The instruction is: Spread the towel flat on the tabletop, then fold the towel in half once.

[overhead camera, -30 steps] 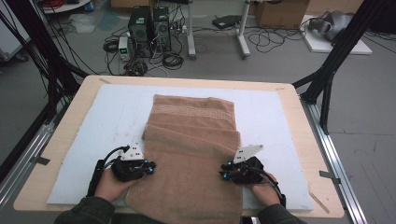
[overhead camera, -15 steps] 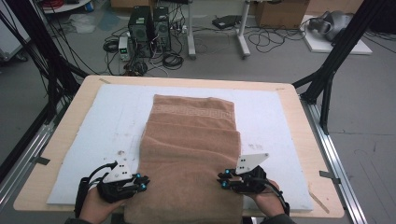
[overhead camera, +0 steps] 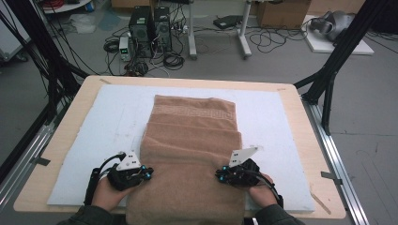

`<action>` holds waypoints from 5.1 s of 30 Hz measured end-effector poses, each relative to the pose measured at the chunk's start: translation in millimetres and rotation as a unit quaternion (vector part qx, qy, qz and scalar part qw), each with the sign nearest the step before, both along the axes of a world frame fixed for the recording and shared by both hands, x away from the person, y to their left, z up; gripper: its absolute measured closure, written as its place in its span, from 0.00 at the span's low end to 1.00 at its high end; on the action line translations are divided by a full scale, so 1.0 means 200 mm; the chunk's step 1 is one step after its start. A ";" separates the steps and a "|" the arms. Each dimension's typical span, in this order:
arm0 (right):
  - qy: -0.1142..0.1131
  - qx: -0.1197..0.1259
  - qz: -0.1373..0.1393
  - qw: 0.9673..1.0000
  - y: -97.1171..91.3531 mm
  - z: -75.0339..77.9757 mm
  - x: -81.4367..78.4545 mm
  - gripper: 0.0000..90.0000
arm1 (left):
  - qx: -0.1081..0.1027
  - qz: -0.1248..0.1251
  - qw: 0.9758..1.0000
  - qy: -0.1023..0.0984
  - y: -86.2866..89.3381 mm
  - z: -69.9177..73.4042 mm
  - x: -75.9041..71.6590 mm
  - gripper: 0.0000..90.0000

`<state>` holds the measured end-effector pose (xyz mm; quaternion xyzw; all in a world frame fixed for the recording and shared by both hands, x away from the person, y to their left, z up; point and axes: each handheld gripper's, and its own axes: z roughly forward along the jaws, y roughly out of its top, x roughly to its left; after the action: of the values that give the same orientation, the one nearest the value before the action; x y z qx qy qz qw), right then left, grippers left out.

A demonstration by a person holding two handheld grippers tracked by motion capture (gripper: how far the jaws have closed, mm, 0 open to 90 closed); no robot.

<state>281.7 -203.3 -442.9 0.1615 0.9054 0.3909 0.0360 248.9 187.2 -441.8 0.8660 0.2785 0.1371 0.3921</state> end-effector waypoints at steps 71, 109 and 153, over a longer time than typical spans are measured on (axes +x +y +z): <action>-0.004 -0.014 -0.017 1.000 -0.10 0.01 -0.08 0.80 | -0.020 -0.019 0.999 0.025 0.01 -0.01 0.00 0.80; -0.004 0.051 -0.058 0.997 -0.19 0.11 -0.04 0.62 | -0.081 0.006 0.997 0.000 0.05 0.12 0.01 0.71; -0.019 0.057 -0.119 0.991 -0.16 0.27 0.34 0.34 | -0.083 0.058 0.995 -0.009 0.01 0.27 0.40 0.46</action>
<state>350.2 -235.3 -389.6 0.2624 0.8549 0.4382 0.0905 328.1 189.0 -388.6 0.8115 0.3354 0.1441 0.4562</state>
